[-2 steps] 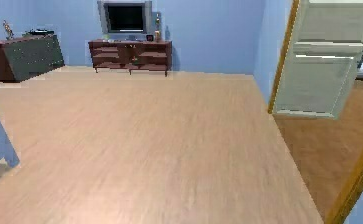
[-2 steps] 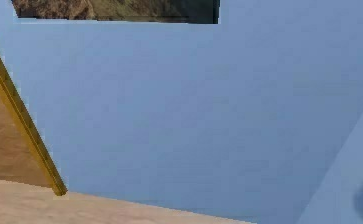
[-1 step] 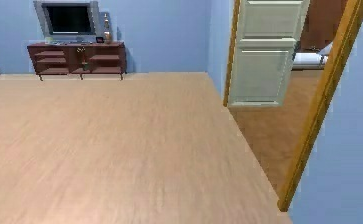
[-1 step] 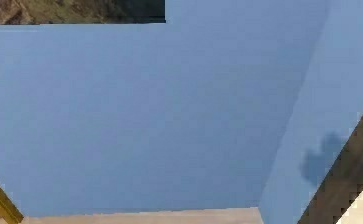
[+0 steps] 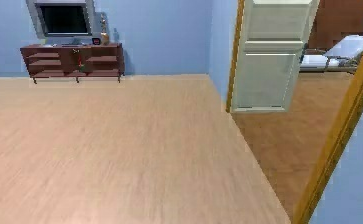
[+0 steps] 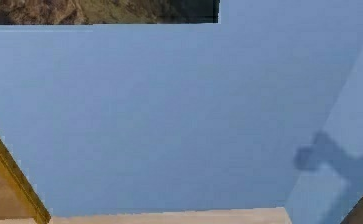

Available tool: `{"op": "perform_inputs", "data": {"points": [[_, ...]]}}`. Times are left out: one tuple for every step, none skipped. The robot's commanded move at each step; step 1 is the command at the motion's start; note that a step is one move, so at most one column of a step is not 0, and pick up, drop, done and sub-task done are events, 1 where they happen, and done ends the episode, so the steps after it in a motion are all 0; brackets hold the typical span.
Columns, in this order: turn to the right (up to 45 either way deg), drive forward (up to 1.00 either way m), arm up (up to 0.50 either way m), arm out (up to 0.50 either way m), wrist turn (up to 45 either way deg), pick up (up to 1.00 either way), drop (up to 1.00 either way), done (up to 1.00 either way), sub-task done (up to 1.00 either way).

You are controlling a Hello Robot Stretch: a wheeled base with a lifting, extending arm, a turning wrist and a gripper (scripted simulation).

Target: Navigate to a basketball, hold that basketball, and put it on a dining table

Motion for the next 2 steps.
{"op": "perform_inputs", "data": {"points": [[-45.0, 0.0, 0.0, 0.0, 0.0, 0.0, 0.0, 0.0, 0.0], [-15.0, 0.0, 0.0, 0.0, 0.0, 0.0, 0.0, 0.0, 0.0]]}}
